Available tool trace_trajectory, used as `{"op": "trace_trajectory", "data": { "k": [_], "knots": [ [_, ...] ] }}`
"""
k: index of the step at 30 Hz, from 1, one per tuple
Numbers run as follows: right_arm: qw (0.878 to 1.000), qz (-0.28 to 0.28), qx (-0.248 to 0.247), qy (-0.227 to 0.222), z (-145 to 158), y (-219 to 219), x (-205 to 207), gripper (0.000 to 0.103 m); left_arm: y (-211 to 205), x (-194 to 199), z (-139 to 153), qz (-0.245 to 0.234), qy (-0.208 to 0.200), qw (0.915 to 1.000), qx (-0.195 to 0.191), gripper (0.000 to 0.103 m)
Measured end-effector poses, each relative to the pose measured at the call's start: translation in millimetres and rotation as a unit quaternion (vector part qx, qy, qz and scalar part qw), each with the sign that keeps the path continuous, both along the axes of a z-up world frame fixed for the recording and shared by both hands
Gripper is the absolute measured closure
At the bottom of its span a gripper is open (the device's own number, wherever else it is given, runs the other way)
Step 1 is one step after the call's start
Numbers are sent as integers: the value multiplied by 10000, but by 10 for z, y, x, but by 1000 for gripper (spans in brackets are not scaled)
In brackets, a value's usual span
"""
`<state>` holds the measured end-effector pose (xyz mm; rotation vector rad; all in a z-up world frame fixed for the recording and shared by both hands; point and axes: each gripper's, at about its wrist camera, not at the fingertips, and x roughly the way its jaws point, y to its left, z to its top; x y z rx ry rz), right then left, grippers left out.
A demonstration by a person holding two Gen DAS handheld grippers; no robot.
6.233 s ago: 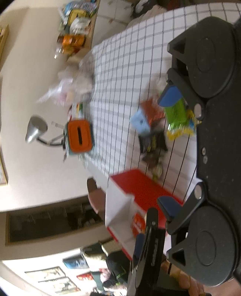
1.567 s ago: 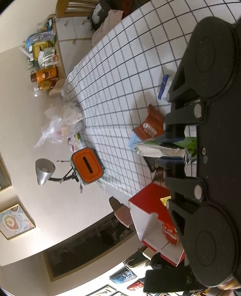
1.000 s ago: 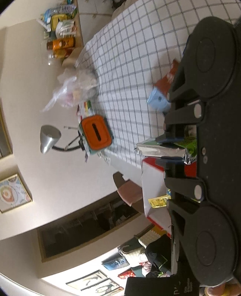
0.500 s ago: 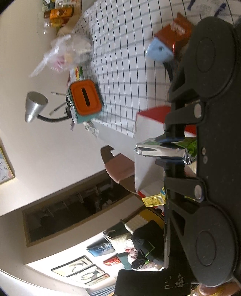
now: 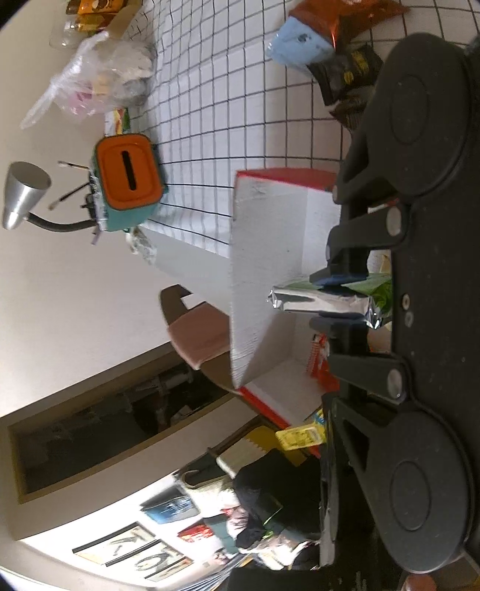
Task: Organize snacks
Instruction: 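Carry the yellow snack and green packet over the red box with both tools, then open the left tool releasing the yellow snack while the right tool releases the green packet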
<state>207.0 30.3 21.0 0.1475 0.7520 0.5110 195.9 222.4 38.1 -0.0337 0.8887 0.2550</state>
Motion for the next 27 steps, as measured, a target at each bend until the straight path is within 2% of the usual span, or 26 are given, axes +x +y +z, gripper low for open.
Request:
{"op": "trace_trajectory", "data": {
  "k": [9, 16, 21, 24, 27],
  "knots": [
    [9990, 108, -391, 177, -211, 208, 29, 86, -32, 101, -218, -143, 300, 9989, 316, 52],
    [9977, 183, -598, 251, -271, 249, 6, 86, -41, 162, -330, -157, 495, 9981, 340, 51],
    [9969, 265, -694, 252, -285, 254, -12, 78, -19, 145, -341, -99, 448, 9986, 266, 51],
    [9968, 291, -700, 262, -278, 243, -24, 77, -30, 116, -320, -107, 392, 9988, 261, 50],
    [9971, 299, -658, 249, -243, 220, -43, 71, -40, 81, -276, -126, 325, 9991, 231, 45]
  ]
}}
